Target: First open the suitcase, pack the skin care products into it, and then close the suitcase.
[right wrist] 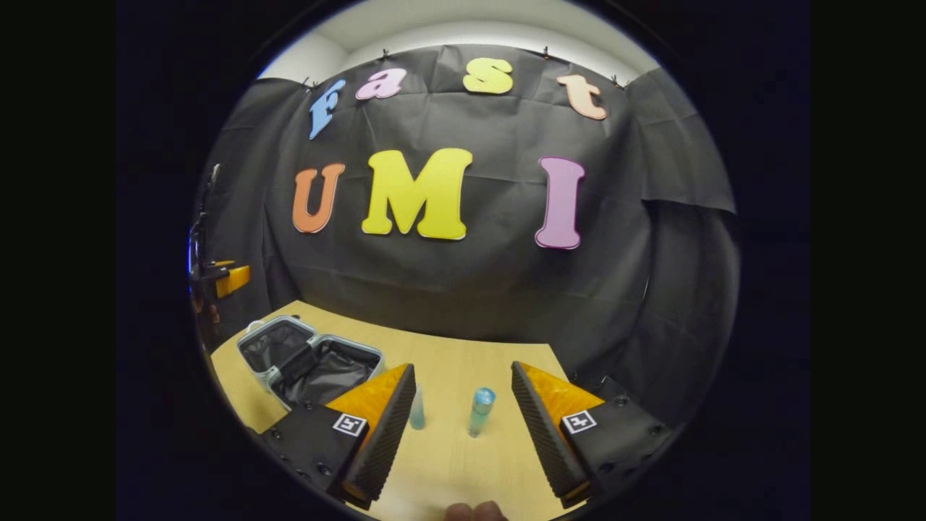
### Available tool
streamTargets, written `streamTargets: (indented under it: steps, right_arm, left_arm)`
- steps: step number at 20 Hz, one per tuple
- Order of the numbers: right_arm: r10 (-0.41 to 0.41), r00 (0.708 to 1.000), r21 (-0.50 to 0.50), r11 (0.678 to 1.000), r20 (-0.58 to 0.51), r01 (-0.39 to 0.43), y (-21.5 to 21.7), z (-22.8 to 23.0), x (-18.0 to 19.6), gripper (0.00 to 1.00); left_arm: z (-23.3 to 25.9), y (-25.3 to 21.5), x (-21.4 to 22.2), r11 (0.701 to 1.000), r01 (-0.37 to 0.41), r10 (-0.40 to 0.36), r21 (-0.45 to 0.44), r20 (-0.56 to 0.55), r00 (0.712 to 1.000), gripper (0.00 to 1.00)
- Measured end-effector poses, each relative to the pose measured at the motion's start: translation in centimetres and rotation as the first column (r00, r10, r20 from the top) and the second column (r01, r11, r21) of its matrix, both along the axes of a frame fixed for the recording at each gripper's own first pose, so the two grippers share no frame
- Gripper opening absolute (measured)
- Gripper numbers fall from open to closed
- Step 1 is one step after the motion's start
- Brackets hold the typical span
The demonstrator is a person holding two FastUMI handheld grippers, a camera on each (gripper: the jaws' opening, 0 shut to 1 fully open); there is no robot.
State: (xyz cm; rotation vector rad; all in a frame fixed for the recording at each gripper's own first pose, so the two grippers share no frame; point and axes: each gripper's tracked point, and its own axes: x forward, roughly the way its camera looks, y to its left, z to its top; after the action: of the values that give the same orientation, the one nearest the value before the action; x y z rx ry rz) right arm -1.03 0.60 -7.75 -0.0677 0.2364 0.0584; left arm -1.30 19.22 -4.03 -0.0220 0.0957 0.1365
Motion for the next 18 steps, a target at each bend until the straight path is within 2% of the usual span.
streamTargets:
  steps: [3, 4, 5, 8, 10, 14, 15, 18]
  right_arm:
    - [-0.008, 1.0, 0.007, 1.0, -0.027, 0.008, -3.5, -1.2, -0.5, 0.79]
    - [-0.011, 0.999, 0.014, 1.0, -0.035, 0.011, -4.4, -1.4, -0.7, 0.79]
    - [-0.013, 0.999, 0.018, 1.0, -0.039, 0.014, -5.1, -1.7, -0.7, 0.79]
    - [-0.024, 0.998, 0.019, 1.0, -0.055, 0.025, -7.0, -2.5, -0.8, 0.79]
    - [-0.027, 0.997, 0.017, 0.999, -0.07, 0.028, -8.3, -3.3, -1.0, 0.79]
    - [-0.033, 0.995, 0.014, 0.999, -0.098, 0.035, -10.6, -4.5, -1.2, 0.79]
    - [-0.035, 0.993, 0.013, 0.999, -0.111, 0.036, -11.3, -5.2, -1.2, 0.79]
    - [-0.04, 0.987, -0.009, 0.999, -0.157, 0.039, -13.2, -7.3, -1.1, 0.79]
  left_arm:
    - [-2.3, -6.8, -0.3, 0.998, 0.062, -0.062, -0.01, -0.048, 0.997, 0.98]
    - [-2.6, -8.3, -0.5, 0.997, 0.078, -0.079, -0.013, -0.06, 0.995, 0.89]
    - [-2.9, -9.9, -0.5, 0.995, 0.097, -0.098, -0.019, -0.067, 0.993, 0.98]
    - [-4.0, -14.2, -0.4, 0.988, 0.154, -0.154, -0.011, -0.099, 0.983, 0.98]
    - [-6.1, -18.4, -0.6, 0.975, 0.221, -0.224, -0.035, -0.155, 0.962, 0.98]
    - [-8.9, -24.3, -0.3, 0.946, 0.325, -0.319, -0.008, -0.206, 0.925, 0.98]
    - [-10.3, -26.2, -0.1, 0.933, 0.36, -0.353, -0.012, -0.228, 0.907, 0.98]
    - [-14.8, -29.7, 1.6, 0.915, 0.401, -0.398, -0.048, -0.278, 0.874, 0.98]
